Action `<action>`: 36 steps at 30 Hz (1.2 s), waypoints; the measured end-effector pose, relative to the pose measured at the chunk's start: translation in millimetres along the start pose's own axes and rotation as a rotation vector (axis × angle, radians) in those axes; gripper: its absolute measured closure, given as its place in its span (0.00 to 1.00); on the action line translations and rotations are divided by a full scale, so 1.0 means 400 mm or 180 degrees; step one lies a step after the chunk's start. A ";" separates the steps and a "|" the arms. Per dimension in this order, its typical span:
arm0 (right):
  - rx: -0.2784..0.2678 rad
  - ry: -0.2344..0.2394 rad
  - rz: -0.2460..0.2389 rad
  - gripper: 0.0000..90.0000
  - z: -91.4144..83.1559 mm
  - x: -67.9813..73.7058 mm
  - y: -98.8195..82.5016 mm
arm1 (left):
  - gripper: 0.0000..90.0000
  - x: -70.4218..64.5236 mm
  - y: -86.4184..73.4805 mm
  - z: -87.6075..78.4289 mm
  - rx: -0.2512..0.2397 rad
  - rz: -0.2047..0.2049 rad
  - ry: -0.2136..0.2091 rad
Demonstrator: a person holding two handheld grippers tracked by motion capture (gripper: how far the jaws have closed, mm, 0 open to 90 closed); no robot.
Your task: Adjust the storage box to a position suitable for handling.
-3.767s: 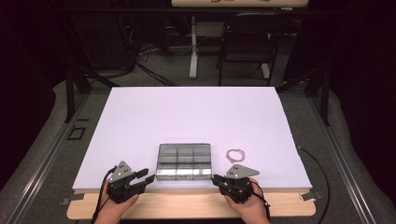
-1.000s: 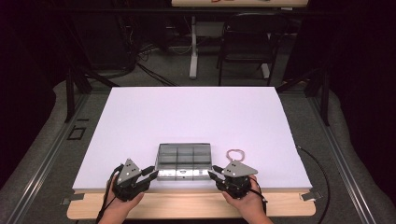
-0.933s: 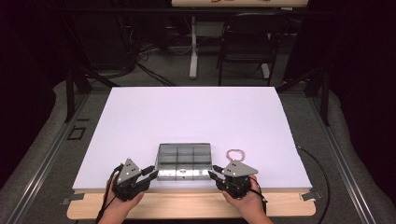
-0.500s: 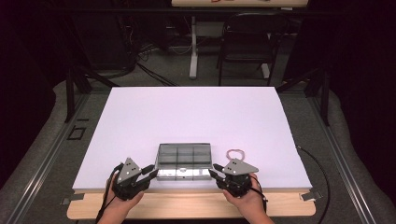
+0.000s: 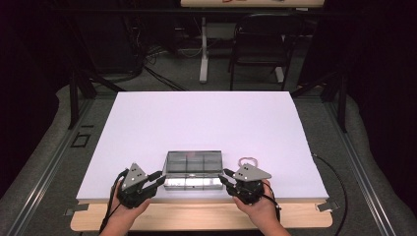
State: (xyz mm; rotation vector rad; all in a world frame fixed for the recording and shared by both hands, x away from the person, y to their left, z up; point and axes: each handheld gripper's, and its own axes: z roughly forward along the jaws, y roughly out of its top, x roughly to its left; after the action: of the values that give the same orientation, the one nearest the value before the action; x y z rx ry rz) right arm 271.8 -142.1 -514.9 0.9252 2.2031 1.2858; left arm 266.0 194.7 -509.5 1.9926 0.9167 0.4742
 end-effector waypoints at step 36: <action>-0.0018 0.0030 0.0256 0.77 0.007 -0.040 0.076 | 0.82 0.026 0.079 -0.004 -0.0080 -0.0020 0.0057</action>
State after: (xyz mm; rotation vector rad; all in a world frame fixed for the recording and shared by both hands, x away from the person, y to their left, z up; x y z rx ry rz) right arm 294.6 -141.5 -489.2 1.0170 2.1887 1.3343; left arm 285.5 192.3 -482.3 1.9651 0.9235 0.4987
